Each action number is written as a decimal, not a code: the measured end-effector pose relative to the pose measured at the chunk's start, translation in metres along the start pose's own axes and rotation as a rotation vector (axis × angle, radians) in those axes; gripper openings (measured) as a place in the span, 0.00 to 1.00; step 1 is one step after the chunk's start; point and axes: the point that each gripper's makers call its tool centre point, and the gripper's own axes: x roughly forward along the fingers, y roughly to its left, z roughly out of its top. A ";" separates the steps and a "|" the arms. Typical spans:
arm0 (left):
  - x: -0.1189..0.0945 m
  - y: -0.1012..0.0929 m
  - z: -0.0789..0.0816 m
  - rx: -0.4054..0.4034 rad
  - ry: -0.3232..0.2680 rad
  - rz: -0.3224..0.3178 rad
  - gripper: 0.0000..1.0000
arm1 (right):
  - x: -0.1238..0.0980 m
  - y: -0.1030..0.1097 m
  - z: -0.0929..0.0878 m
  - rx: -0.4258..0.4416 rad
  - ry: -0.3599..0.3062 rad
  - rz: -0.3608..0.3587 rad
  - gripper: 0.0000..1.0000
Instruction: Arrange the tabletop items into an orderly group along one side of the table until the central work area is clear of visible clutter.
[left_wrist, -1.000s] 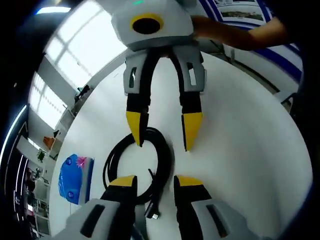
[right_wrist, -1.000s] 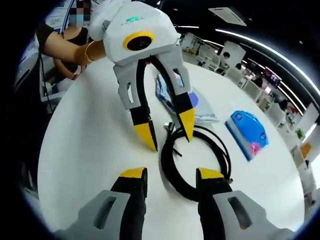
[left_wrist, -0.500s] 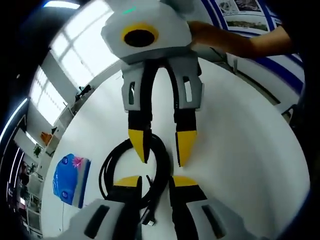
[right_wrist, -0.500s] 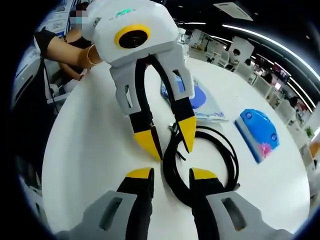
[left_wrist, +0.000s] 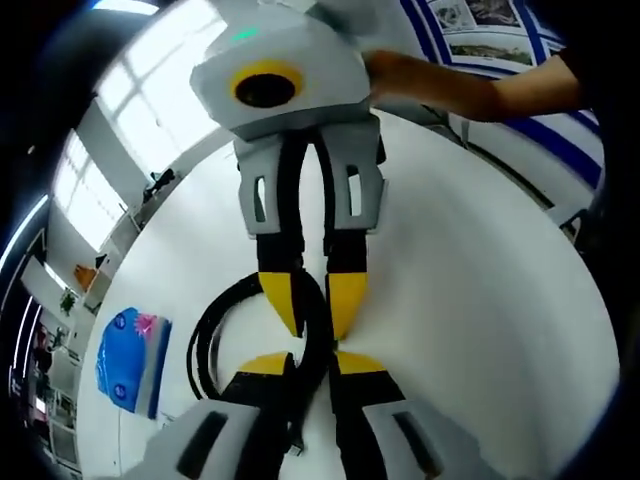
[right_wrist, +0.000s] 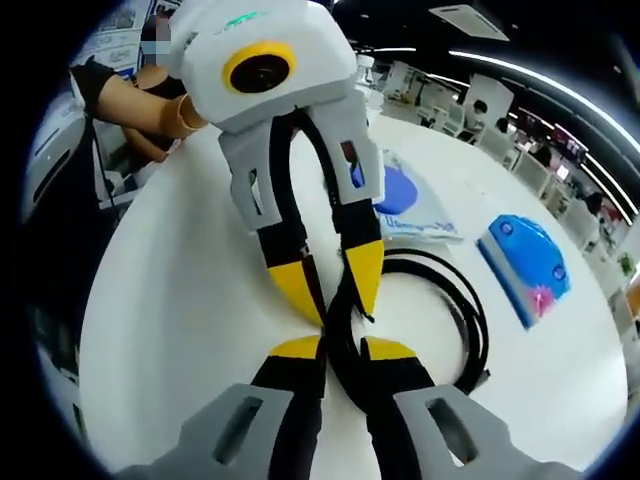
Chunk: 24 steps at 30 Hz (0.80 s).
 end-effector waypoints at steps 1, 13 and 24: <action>0.000 -0.001 0.000 0.009 0.004 -0.002 0.12 | 0.000 0.001 0.000 -0.009 0.003 -0.002 0.08; -0.004 -0.007 0.006 0.094 0.027 0.010 0.08 | -0.004 0.007 0.003 -0.073 0.040 -0.043 0.07; -0.014 -0.012 0.013 0.105 0.018 0.040 0.07 | -0.014 0.013 0.012 -0.136 0.065 -0.092 0.06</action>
